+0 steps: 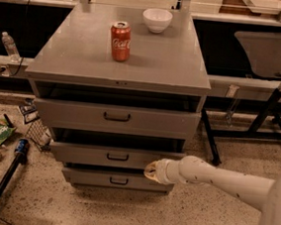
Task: Close middle drawer
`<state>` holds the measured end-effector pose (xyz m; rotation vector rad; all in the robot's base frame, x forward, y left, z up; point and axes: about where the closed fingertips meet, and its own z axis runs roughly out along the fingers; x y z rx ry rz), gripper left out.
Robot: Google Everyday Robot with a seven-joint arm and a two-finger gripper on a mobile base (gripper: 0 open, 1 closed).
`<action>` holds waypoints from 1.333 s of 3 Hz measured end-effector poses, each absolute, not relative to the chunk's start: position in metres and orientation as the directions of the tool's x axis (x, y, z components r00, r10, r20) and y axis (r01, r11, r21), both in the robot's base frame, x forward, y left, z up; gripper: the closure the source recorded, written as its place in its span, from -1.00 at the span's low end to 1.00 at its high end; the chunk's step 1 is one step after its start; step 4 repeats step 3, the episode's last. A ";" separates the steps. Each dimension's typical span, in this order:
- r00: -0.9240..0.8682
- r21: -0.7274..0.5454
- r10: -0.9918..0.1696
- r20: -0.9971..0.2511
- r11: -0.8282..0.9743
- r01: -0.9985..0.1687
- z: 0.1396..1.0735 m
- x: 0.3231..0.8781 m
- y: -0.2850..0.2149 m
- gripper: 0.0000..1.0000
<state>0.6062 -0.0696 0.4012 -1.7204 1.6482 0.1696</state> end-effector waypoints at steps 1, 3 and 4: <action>0.156 -0.332 -0.733 -0.662 0.099 -0.938 0.433 0.566 -0.074 1.00; 0.155 -0.218 -0.605 -0.781 0.033 -0.975 0.497 0.502 -0.069 0.56; 0.155 -0.218 -0.605 -0.781 0.033 -0.975 0.497 0.502 -0.069 0.56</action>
Offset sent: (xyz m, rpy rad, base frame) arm -0.1474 -0.0061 0.1685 0.3987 0.2351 0.2142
